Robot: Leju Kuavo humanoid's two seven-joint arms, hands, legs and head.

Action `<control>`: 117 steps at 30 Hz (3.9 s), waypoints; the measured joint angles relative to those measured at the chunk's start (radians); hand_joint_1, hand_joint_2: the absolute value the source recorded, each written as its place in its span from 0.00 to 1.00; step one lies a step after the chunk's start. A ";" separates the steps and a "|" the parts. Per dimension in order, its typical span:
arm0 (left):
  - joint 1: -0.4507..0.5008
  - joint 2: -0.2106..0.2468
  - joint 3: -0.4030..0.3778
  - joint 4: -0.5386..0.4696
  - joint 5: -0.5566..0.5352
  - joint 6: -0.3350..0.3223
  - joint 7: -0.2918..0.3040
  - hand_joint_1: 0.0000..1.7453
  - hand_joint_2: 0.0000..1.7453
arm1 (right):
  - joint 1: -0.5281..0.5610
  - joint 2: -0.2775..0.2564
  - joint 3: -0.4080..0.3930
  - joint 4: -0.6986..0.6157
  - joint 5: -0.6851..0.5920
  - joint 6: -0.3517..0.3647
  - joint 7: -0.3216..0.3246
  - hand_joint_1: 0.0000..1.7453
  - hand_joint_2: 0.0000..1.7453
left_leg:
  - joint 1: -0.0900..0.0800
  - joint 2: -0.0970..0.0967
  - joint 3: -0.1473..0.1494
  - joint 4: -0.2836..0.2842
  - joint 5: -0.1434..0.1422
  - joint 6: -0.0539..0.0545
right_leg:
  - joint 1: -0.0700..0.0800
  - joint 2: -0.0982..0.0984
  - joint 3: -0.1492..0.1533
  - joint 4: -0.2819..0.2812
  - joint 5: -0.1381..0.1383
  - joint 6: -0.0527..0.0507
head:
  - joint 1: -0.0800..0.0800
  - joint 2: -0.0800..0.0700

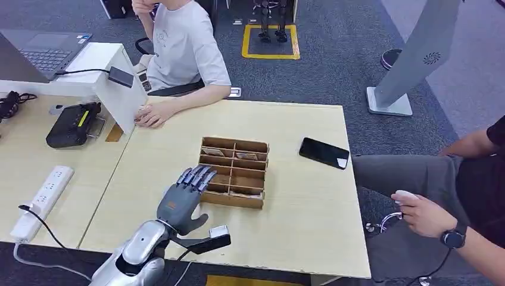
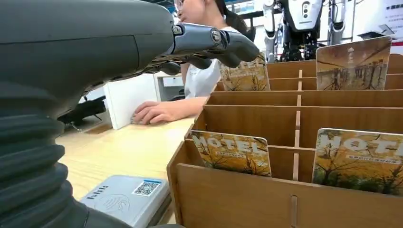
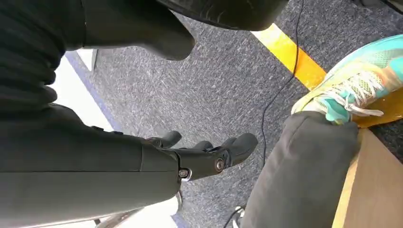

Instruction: Pass the card to the sensor for recognition and then transmit it.

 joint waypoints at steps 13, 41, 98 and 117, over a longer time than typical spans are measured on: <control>0.004 -0.015 0.000 0.011 0.037 -0.015 -0.015 0.00 1.00 | 0.000 0.000 0.009 -0.001 -0.002 0.000 0.002 0.00 1.00 | 0.000 0.000 0.000 0.000 0.000 0.000 | 0.000 0.000 0.000 0.000 0.000 0.000 | 0.000 0.000; -0.002 -0.057 0.029 0.106 0.080 -0.010 -0.024 0.00 1.00 | 0.000 0.000 0.032 -0.004 -0.006 0.001 0.001 0.00 1.00 | 0.000 0.000 0.000 0.000 0.000 0.000 | 0.000 0.000 0.000 0.000 0.000 0.000 | 0.000 0.000; -0.010 -0.082 0.051 0.140 0.003 0.125 -0.045 0.00 1.00 | -0.001 0.000 0.063 -0.007 -0.031 0.005 0.002 0.00 1.00 | 0.000 0.000 0.000 0.000 0.000 0.000 | 0.000 0.000 0.000 0.000 0.000 0.000 | 0.000 0.000; -0.019 -0.078 0.051 0.178 0.017 0.128 -0.055 1.00 1.00 | -0.003 0.000 0.086 -0.013 -0.045 0.012 0.002 0.00 1.00 | 0.000 0.000 0.000 0.000 0.000 0.000 | 0.000 0.000 0.000 0.000 0.000 0.000 | 0.000 0.000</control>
